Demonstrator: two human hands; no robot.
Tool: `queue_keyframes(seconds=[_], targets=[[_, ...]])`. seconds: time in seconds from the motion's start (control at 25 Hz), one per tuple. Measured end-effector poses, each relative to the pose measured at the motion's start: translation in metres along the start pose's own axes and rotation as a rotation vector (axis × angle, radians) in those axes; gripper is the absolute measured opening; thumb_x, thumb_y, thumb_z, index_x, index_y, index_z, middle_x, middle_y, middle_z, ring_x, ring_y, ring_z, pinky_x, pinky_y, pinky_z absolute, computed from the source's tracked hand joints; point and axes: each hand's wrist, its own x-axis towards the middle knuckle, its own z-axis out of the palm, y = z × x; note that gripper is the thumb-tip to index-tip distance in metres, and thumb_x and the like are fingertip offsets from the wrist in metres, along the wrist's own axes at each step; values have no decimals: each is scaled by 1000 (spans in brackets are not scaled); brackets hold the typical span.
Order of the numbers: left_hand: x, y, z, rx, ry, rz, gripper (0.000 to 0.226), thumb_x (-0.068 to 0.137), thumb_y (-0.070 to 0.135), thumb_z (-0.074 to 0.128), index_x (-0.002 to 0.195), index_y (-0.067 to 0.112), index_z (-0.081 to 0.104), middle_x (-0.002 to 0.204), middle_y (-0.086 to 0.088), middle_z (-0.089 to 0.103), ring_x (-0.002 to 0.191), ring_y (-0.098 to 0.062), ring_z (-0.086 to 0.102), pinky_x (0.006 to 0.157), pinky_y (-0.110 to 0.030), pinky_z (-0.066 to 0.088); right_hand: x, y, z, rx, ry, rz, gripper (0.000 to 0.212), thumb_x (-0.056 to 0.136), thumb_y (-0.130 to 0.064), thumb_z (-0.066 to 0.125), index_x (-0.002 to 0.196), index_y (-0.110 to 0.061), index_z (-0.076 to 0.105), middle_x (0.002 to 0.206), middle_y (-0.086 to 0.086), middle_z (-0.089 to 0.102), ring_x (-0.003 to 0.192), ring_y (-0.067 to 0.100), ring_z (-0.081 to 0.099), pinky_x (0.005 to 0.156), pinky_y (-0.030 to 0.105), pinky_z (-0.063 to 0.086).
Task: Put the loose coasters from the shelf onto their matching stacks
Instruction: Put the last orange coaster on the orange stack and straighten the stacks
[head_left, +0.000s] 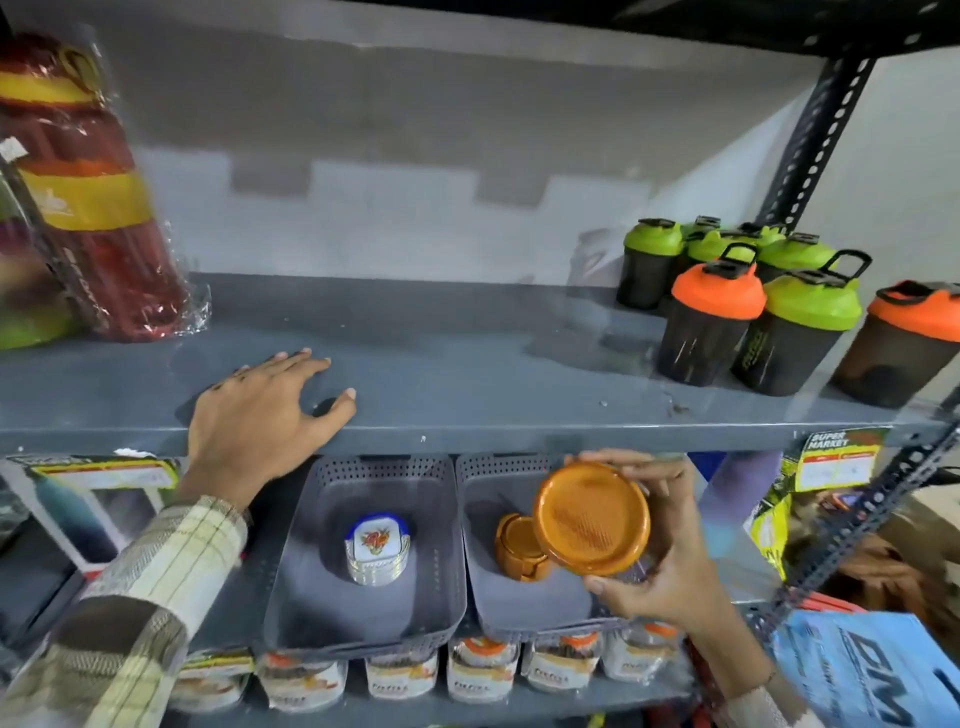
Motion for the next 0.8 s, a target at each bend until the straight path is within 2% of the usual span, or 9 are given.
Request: queue_keyframes(seconds=[0.04, 0.12, 0.32, 0.44, 0.48, 0.6, 0.64, 0.72, 0.8], targets=[[0, 0, -1, 4, 5, -2, 68, 78, 73, 34, 129, 36, 60, 141, 11, 55, 132, -18, 50, 96, -44, 47, -9, 17, 8, 64, 24, 66, 90, 58, -20, 96, 125, -6, 37, 137, 23, 52, 128, 41, 55, 106, 43, 49], [-1, 3, 0, 6, 9, -14, 66, 78, 72, 35, 128, 36, 61, 141, 11, 55, 130, -20, 51, 93, -45, 47, -31, 56, 18, 40, 95, 213, 85, 62, -21, 96, 123, -9, 37, 136, 25, 53, 127, 45, 53, 104, 47, 48], [-4, 7, -5, -11, 17, -35, 63, 79, 68, 39, 128, 35, 61, 141, 10, 55, 130, -23, 52, 92, -47, 47, -53, 126, 41, -28, 177, 533, 94, 59, -30, 100, 129, -18, 39, 137, 4, 61, 130, 27, 57, 106, 59, 45], [-3, 6, -4, 2, 16, -33, 63, 80, 68, 39, 128, 35, 61, 141, 9, 55, 129, -25, 53, 91, -48, 47, -37, 153, 54, 8, 178, 674, 98, 48, -51, 99, 125, -33, 41, 130, -2, 61, 126, 19, 59, 110, 49, 45], [-3, 6, -5, -1, 18, -33, 62, 80, 68, 39, 128, 35, 61, 140, 9, 56, 128, -26, 53, 91, -49, 47, -33, 160, 56, -7, 177, 710, 96, 47, -50, 100, 122, -36, 40, 128, 0, 60, 125, 19, 59, 111, 46, 45], [-4, 6, -3, 3, 34, -23, 61, 80, 67, 39, 127, 35, 62, 139, 9, 57, 127, -26, 55, 90, -50, 48, -27, 185, 56, -27, 180, 798, 86, 61, -16, 98, 120, -34, 39, 124, 0, 59, 127, 27, 57, 106, 30, 47], [-4, 6, -3, 0, 42, -19, 61, 81, 67, 39, 126, 35, 62, 138, 8, 58, 126, -26, 55, 89, -50, 48, -27, 191, 56, -31, 161, 813, 86, 62, -18, 98, 122, -35, 39, 123, -3, 60, 127, 27, 56, 107, 32, 46], [-3, 6, -2, -5, 54, -12, 59, 81, 66, 40, 125, 34, 63, 137, 8, 59, 125, -26, 56, 88, -50, 48, -29, 208, 56, -71, 129, 846, 95, 48, -54, 97, 123, -50, 39, 121, -16, 61, 128, 26, 54, 116, 49, 36], [-3, 7, -2, -6, 59, -12, 58, 81, 65, 41, 125, 34, 63, 137, 7, 59, 125, -26, 56, 88, -49, 49, -31, 226, 55, -110, 91, 889, 97, 33, -79, 86, 117, -63, 40, 124, -13, 62, 131, 29, 49, 114, 48, 35]])
